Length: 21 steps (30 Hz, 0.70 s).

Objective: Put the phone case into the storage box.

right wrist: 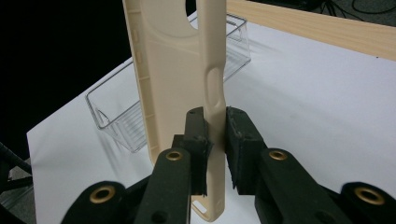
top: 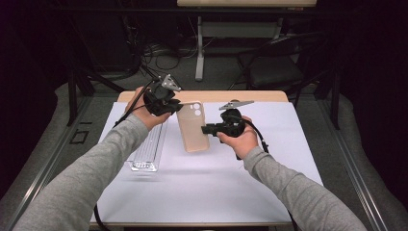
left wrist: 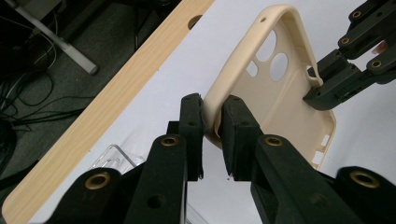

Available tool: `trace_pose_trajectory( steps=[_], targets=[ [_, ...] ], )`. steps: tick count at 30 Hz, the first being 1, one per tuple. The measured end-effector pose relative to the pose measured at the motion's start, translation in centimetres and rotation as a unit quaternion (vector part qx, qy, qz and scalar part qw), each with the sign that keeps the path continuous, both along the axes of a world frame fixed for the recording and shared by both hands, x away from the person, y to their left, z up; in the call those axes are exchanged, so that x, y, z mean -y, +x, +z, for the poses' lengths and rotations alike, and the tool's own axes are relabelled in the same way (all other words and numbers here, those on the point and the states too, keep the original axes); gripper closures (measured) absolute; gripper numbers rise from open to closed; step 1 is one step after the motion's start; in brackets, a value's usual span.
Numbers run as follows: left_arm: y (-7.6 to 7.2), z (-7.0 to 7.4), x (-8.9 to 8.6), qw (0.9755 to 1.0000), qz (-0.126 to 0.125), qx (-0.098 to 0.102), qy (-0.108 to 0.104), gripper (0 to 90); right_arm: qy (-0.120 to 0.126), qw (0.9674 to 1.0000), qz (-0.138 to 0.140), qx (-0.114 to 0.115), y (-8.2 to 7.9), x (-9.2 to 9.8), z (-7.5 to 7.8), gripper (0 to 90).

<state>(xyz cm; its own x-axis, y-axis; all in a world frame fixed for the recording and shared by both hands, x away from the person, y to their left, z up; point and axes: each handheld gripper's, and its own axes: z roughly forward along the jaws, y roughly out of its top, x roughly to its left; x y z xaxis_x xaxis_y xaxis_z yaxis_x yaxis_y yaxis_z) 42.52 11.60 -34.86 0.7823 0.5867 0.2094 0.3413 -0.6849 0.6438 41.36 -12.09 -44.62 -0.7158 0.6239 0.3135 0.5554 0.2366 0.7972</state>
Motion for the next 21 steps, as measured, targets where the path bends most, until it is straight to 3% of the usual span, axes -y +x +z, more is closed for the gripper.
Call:
trace_pose_trajectory(
  steps=[13, 21],
  targets=[
    [-0.01, 0.00, 0.05, 1.0000, 0.005, -0.001, 0.000, 80.0, -0.003, 1.0000, -0.001, 0.005, -0.10, -0.14, -0.02, 75.8],
    [0.12, -0.07, -0.05, 1.0000, 0.009, -0.001, 0.002, 80.0, 0.000, 1.0000, 0.001, 0.009, -0.05, 0.16, 0.11, 68.9]
  ],
)
